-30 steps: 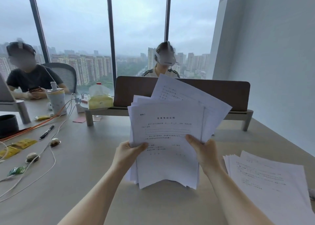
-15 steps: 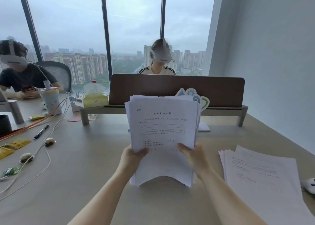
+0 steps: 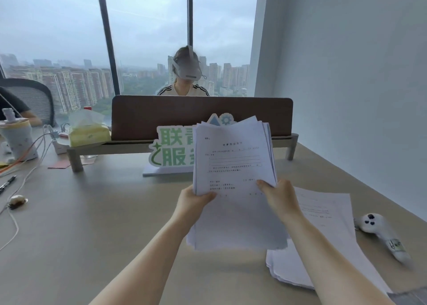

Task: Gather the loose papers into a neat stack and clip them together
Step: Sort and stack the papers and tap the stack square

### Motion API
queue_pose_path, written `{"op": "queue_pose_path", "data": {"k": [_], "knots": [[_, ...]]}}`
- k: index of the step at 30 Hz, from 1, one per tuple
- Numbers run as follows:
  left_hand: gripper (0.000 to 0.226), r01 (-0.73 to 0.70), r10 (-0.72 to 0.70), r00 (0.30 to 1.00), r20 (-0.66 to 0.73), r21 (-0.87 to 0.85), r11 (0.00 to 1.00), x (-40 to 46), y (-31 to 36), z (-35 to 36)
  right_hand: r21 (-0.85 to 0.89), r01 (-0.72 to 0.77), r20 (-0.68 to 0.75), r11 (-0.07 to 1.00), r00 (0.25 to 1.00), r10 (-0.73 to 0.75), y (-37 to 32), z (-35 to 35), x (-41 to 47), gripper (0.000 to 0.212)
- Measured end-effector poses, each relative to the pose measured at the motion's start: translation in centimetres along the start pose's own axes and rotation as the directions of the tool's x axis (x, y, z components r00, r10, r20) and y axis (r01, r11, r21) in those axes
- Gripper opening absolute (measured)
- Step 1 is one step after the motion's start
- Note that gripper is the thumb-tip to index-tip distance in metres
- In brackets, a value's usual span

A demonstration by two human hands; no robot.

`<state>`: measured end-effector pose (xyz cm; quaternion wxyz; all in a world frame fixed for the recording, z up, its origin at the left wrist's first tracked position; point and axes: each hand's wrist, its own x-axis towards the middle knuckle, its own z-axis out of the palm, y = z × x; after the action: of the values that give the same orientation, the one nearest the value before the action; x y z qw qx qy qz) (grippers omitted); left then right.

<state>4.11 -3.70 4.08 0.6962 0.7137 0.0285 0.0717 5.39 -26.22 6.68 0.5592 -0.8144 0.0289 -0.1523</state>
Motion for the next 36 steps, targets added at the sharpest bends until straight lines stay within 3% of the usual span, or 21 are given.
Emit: {"op": "queue_pose_path", "data": {"k": [8,15,20,25,27,29,36], "knots": [[0.026,0.145,-0.147,0.967,0.206,0.027,0.989,-1.3,0.0,8.0,-0.070,-0.202,-0.149,0.977,0.970,0.190,4.7,-8.0,1.0,0.002],[0.024,0.173,-0.195,0.941,0.276,0.101,0.980,-2.1,-1.2,12.8,-0.070,-0.300,-0.150,0.952,0.946,0.287,8.1,-12.8,0.6,0.008],[0.024,0.161,-0.204,0.936,0.286,0.166,0.973,-2.6,-2.1,14.9,-0.075,-0.344,-0.157,0.936,0.931,0.330,10.1,-14.2,0.3,0.024],[0.019,0.172,-0.235,0.930,0.283,0.229,0.958,-2.9,-3.4,16.1,-0.093,-0.373,-0.201,0.923,0.915,0.349,11.1,-14.8,0.0,0.008],[0.020,0.173,-0.247,0.929,0.275,0.267,0.948,-2.9,-3.9,16.5,-0.116,-0.370,-0.217,0.922,0.915,0.340,11.7,-14.9,-0.1,0.012],[0.020,0.163,-0.246,0.935,0.255,0.307,0.938,-2.9,-4.3,16.8,-0.154,-0.368,-0.229,0.917,0.916,0.330,11.9,-14.9,-0.4,0.004],[0.017,0.113,-0.217,0.949,0.229,0.397,0.911,-3.2,-5.0,17.5,-0.373,-0.400,-0.200,0.837,0.916,0.349,12.9,-14.8,-0.8,0.017]]}}
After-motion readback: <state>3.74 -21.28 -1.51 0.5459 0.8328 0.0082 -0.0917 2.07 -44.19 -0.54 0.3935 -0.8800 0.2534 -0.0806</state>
